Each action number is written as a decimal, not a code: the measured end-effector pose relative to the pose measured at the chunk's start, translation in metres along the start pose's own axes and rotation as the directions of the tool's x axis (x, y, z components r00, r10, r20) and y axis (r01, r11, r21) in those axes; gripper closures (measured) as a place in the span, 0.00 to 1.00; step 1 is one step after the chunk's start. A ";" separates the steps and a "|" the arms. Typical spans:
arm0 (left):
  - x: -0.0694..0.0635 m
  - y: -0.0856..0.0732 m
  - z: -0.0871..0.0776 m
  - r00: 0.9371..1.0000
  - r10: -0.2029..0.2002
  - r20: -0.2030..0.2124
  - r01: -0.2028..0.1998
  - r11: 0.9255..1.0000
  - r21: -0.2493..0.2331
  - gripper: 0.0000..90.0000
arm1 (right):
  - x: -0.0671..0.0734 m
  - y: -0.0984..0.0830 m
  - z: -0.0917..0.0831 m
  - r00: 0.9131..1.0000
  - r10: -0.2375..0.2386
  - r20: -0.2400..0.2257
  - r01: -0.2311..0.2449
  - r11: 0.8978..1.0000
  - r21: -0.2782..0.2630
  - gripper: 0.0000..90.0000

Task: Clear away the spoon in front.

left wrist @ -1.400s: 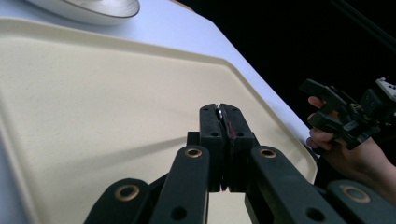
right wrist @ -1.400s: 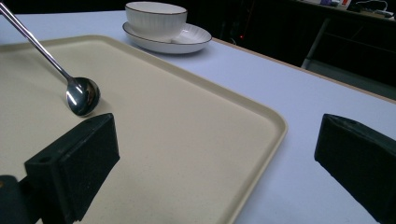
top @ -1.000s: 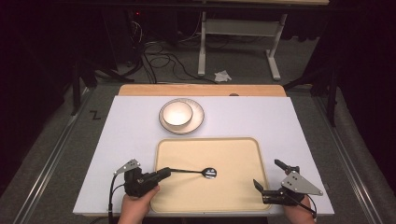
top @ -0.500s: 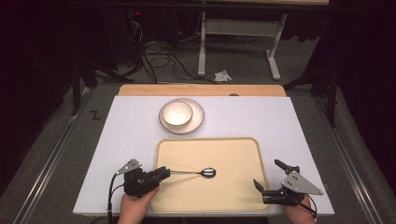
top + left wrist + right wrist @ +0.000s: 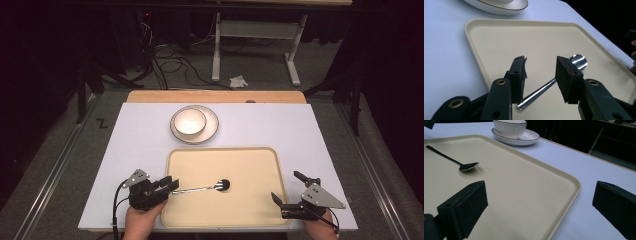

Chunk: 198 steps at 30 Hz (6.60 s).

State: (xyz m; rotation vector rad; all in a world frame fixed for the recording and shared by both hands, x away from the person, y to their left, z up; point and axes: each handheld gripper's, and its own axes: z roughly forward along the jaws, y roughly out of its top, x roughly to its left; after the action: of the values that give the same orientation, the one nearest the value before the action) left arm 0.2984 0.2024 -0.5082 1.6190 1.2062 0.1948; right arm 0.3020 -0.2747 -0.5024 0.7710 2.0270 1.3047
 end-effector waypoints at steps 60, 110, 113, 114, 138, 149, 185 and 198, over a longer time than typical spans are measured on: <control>-0.054 -0.010 0.028 0.957 0.286 -0.035 -0.264 0.919 0.292 1.00 | 0.000 0.001 0.000 1.000 -0.009 -0.009 0.009 1.000 -0.014 0.00; -0.053 0.026 0.105 0.965 0.218 -0.145 -0.167 0.939 0.302 1.00 | -0.003 0.003 0.000 1.000 0.019 0.003 -0.019 0.999 -0.032 0.01; -0.049 0.029 0.095 0.965 0.219 -0.144 -0.172 0.943 0.284 1.00 | -0.004 0.003 0.000 1.000 0.009 0.002 -0.009 0.999 -0.041 0.01; -0.048 0.029 0.083 0.964 0.230 -0.132 -0.187 0.943 0.276 1.00 | -0.004 0.003 0.000 1.000 0.014 0.003 -0.014 0.999 -0.039 0.01; -0.056 -0.021 0.024 0.940 0.339 -0.048 -0.298 0.879 0.373 1.00 | -0.005 0.004 0.005 0.999 0.013 0.029 -0.012 0.999 -0.033 0.01; -0.071 -0.026 0.031 0.940 0.340 0.025 -0.324 0.869 0.374 1.00 | -0.002 0.006 0.011 1.000 0.008 0.012 -0.008 1.000 -0.030 0.01; -0.020 0.010 -0.003 0.965 0.258 -0.048 -0.249 0.958 0.144 0.49 | -0.005 0.003 0.000 0.999 0.016 0.028 -0.015 0.999 -0.036 0.01; 0.029 0.011 -0.050 0.939 0.250 -0.235 -0.258 0.966 -0.004 0.11 | -0.009 0.000 -0.010 0.998 0.038 0.057 -0.036 0.998 -0.042 0.01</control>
State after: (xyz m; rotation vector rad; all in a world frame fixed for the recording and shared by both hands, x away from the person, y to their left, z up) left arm 0.2865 0.2571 -0.4896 1.7554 1.1559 0.5817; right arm 0.3002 -0.2874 -0.4976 0.8214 1.9434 1.3259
